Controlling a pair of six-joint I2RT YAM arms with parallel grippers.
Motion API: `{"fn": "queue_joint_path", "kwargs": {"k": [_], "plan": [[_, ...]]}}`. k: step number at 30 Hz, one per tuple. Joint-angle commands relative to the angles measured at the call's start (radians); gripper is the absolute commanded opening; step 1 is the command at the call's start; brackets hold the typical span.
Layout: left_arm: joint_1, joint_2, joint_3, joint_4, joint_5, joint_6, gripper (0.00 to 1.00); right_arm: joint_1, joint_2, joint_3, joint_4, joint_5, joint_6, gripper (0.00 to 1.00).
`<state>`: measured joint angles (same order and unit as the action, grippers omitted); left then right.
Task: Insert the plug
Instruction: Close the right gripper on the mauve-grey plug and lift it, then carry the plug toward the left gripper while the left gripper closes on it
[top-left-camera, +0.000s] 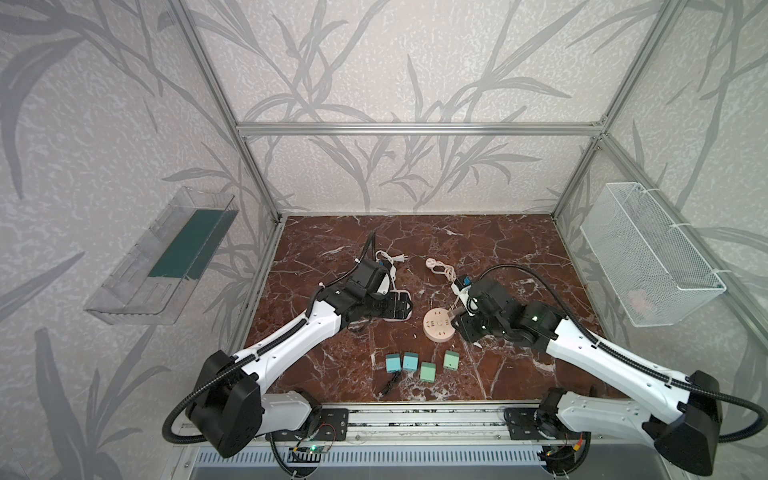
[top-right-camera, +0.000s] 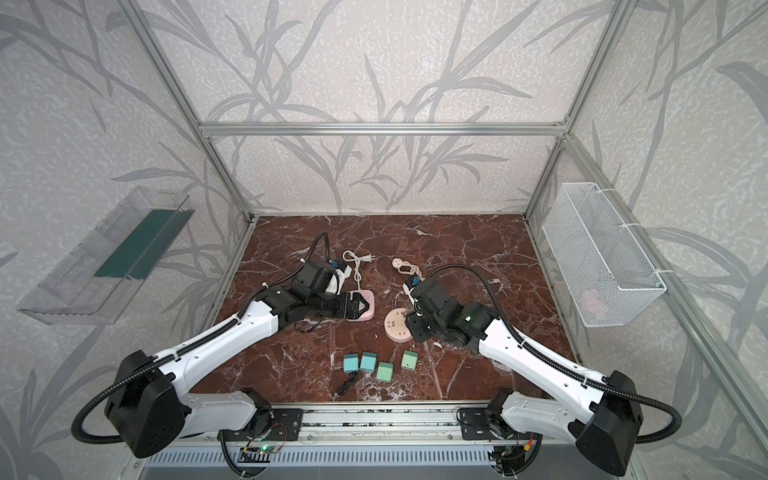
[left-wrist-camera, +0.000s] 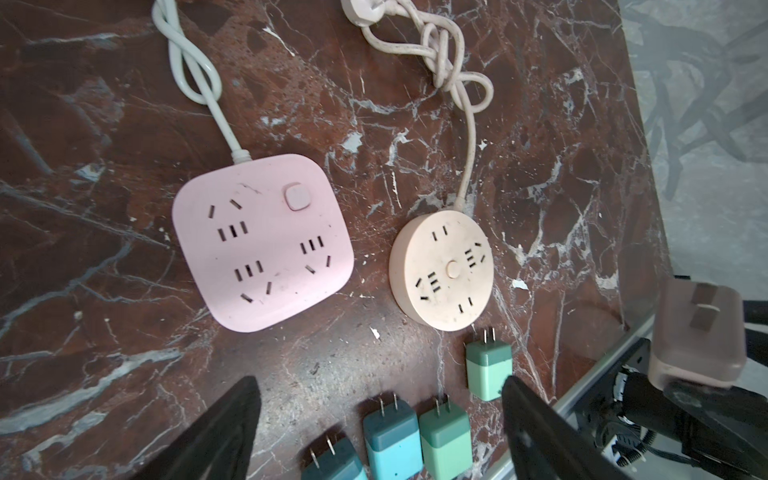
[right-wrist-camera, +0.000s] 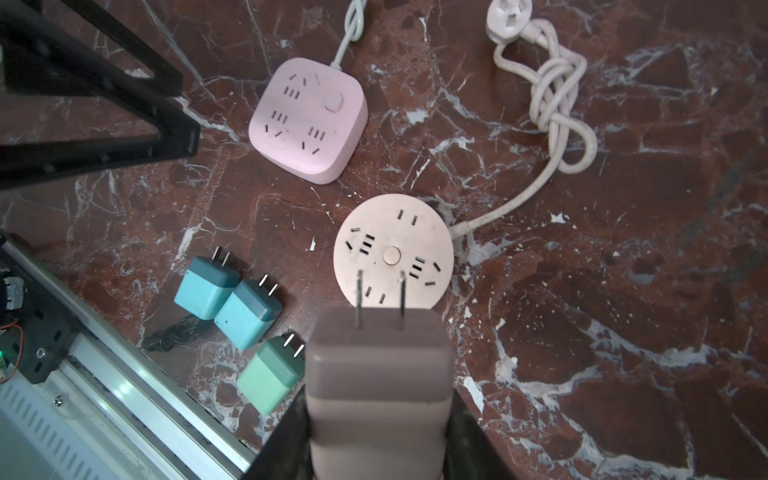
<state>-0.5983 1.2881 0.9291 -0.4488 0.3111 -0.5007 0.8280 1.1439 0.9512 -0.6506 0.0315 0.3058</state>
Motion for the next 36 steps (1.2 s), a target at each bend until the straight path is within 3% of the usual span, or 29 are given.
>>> {"fn": "queue_joint_path", "kwargs": {"k": [1,14,24,36], "plan": [[-0.011,-0.036,-0.012,0.013,0.035,-0.038,0.89,0.012,0.017,0.026,0.03,-0.052,-0.049,0.0],[-0.021,-0.05,-0.049,0.144,0.142,-0.087,0.88,0.094,0.114,0.08,0.097,-0.052,-0.133,0.0],[-0.023,-0.043,-0.079,0.292,0.309,-0.152,0.88,0.123,0.16,0.111,0.12,-0.03,-0.167,0.0],[-0.027,0.006,-0.081,0.324,0.36,-0.166,0.79,0.127,0.151,0.131,0.157,-0.003,-0.196,0.0]]}}
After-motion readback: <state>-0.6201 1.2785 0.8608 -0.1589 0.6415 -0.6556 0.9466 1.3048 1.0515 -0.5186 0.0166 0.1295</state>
